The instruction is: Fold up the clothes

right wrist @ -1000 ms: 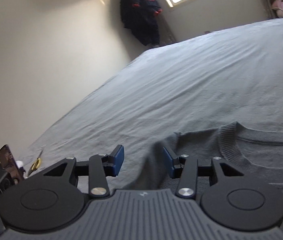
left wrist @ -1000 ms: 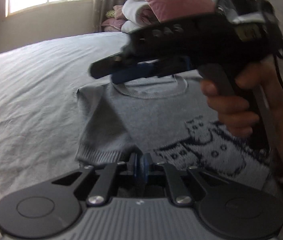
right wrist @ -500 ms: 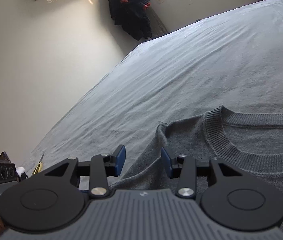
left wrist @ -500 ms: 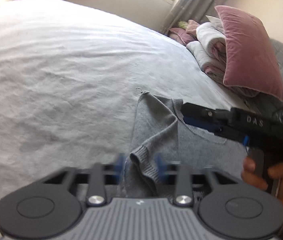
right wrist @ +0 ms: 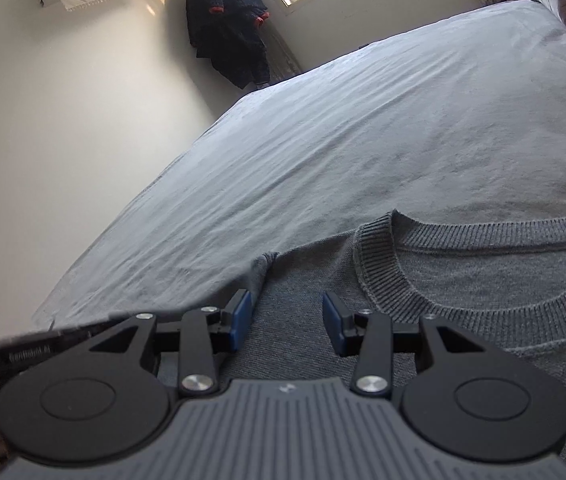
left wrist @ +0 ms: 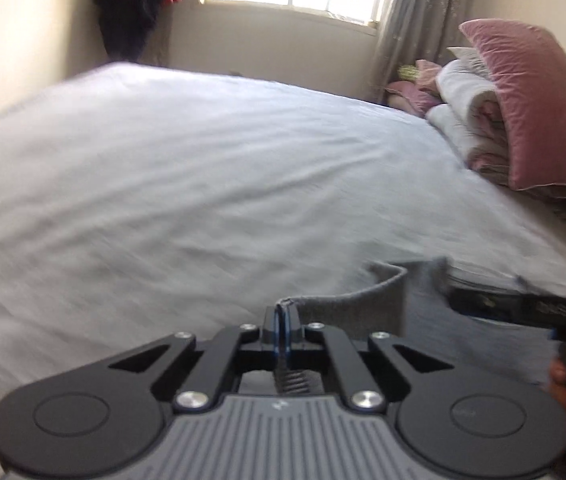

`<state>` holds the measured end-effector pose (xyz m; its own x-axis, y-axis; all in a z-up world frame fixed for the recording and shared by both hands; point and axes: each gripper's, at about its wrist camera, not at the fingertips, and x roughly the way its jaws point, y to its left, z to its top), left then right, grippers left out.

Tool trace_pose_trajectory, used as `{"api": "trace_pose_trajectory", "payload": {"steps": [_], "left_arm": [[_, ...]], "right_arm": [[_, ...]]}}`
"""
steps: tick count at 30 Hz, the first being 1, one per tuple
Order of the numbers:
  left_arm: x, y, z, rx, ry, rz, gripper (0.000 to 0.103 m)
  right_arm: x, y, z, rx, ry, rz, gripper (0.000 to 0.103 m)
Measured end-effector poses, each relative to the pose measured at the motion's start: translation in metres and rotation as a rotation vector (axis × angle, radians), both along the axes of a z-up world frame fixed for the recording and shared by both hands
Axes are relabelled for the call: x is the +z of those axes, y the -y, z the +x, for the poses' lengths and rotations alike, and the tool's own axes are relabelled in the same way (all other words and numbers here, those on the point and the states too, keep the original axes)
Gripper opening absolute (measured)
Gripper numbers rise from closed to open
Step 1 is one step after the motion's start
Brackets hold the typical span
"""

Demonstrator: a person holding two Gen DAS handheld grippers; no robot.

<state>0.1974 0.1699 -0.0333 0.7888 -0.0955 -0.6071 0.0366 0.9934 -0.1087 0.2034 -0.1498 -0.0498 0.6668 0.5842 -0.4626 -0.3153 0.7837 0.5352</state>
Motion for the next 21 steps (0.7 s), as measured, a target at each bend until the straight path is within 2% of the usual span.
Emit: {"api": "trace_pose_trajectory", "payload": {"steps": [4,10,16,17,20,21], "left_arm": [[0.005,-0.018,0.015,0.066,0.019,0.098,0.002],[-0.017,-0.025,0.031,0.115,-0.031,0.158,0.002],[-0.02,-0.032,0.018,0.151,-0.048,0.084,0.004],[-0.021,-0.034,0.015,0.157,-0.051,0.07,0.008],[-0.022,-0.037,0.008,0.175,-0.059,0.029,0.027],[-0.022,-0.039,0.005,0.181,-0.061,0.015,0.028]], "right_arm": [[-0.002,0.0,-0.001,-0.007,-0.001,-0.015,0.044],[-0.006,-0.004,0.0,-0.019,0.018,-0.077,0.044],[-0.012,-0.004,0.001,-0.041,0.023,-0.095,0.042],[-0.011,-0.003,0.001,-0.043,0.024,-0.093,0.041],[-0.009,-0.001,-0.001,-0.049,0.03,-0.091,0.04],[-0.009,-0.002,-0.002,-0.05,0.034,-0.095,0.04]]}}
